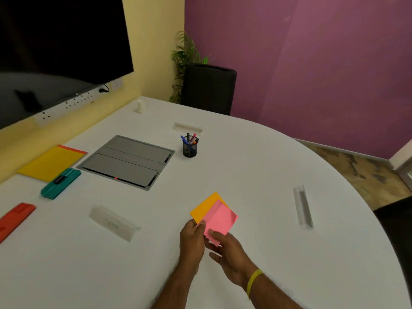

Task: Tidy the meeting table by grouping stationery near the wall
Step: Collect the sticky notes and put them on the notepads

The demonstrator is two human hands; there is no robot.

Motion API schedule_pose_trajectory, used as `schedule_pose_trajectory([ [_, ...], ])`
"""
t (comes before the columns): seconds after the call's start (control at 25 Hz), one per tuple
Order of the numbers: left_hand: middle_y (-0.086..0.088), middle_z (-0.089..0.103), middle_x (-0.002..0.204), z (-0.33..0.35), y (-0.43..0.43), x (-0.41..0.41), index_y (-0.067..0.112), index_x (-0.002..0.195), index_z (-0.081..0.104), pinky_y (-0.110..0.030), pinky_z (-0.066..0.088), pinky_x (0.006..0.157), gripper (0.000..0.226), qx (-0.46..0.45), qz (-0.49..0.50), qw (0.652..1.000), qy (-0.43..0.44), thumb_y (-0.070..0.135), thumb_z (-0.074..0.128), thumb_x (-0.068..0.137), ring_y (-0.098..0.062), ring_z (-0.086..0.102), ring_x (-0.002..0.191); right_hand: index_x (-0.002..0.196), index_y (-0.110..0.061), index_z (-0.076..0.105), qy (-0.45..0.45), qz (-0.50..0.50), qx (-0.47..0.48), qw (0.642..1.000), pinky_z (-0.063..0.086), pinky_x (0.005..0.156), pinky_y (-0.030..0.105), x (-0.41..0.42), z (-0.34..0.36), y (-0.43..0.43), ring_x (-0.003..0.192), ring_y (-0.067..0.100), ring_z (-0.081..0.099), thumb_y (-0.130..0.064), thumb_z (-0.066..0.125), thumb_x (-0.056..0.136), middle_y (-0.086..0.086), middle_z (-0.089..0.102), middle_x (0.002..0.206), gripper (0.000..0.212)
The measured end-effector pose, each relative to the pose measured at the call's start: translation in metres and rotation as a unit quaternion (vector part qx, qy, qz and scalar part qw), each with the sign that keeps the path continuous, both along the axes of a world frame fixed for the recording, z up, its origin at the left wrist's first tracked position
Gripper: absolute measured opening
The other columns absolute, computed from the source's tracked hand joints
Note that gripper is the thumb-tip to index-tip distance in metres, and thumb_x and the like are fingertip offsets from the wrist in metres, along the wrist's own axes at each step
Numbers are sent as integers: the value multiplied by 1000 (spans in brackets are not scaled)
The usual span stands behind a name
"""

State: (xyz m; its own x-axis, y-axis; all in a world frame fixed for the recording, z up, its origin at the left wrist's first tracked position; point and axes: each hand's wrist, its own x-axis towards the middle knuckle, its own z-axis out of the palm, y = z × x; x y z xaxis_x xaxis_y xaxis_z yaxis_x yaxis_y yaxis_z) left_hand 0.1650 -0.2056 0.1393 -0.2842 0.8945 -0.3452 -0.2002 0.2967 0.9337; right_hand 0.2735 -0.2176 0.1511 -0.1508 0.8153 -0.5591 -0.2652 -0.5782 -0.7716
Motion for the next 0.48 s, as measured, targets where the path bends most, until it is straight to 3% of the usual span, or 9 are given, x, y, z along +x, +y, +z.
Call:
schedule_pose_trajectory([
  [0.12,-13,72,93,12,-48,-2,12,94,67,-34,59,70,15,-4,-4,1000,3,13,52,98,-29,69,86,127,-9,57,140,-99,5,985,50,87,40,-8,14,-30,108,32,62,-24,58,94,18,69,119,37],
  [0.28,-14,60,76,30,-114,0,-4,87,60,-34,54,64,34,-16,32,998,53,27,51,99,-21,56,69,126,-2,53,168,-173,-23,970,52,75,41,-28,30,-76,93,32,63,-18,55,96,20,67,106,34],
  [0.36,-13,62,77,41,-140,-3,0,86,62,-35,55,65,34,-6,47,997,66,29,50,99,-22,59,70,124,-2,54,155,-192,-32,969,52,70,40,-40,38,-97,87,30,63,-20,55,97,17,67,99,32],
  [0.48,-4,73,96,53,-173,-18,20,99,67,-40,61,78,17,24,30,995,92,29,52,99,-19,70,89,121,-9,55,132,-201,-33,970,50,64,38,-65,50,-125,84,29,64,-27,54,98,13,68,97,29],
])
